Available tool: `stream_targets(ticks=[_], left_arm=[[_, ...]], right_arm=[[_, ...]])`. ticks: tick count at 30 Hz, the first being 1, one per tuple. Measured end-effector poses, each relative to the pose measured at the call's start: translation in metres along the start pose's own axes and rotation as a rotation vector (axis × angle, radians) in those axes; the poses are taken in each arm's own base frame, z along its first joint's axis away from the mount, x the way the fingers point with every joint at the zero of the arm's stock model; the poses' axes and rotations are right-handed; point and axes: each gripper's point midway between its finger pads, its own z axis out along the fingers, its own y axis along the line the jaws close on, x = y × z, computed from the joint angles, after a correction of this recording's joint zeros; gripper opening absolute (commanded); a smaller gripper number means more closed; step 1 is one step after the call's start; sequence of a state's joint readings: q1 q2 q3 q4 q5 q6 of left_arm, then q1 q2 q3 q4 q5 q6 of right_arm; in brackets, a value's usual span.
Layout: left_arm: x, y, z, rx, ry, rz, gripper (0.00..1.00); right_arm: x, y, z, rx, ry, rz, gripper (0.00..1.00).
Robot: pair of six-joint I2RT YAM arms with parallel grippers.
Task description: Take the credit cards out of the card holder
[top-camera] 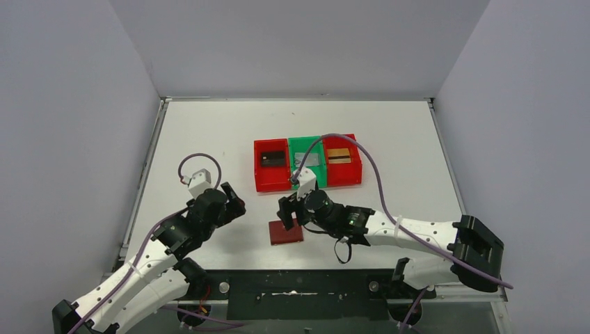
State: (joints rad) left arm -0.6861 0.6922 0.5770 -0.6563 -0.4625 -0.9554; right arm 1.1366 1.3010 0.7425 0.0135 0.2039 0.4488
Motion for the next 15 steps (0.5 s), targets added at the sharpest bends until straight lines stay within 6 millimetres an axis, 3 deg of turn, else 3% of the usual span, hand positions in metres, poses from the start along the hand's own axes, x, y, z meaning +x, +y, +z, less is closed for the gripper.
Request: stream_targets(ticks=[3,6,8,13,15], left_arm=[[0.000,-0.002,-0.002,0.012,0.000,-0.015,0.79],[-0.002,-0.003,-0.004,0.022,-0.007,-0.033,0.79],[-0.004,-0.003,-0.006,0.028,-0.012,-0.046,0.79],[-0.006,-0.003,-0.011,0.039,-0.020,-0.067,0.79],[-0.006,-0.002,-0.012,0.039,-0.020,-0.074,0.79]], right_arm=[[-0.015,-0.014,0.004,-0.025,-0.024,-0.031,0.75],[-0.010,-0.037,0.017,-0.049,0.018,-0.061,0.79],[0.004,-0.042,0.024,-0.088,0.072,-0.107,0.80],[0.060,-0.020,0.044,-0.261,0.264,-0.224,0.83],[0.074,-0.014,0.052,-0.298,0.315,-0.251,0.82]])
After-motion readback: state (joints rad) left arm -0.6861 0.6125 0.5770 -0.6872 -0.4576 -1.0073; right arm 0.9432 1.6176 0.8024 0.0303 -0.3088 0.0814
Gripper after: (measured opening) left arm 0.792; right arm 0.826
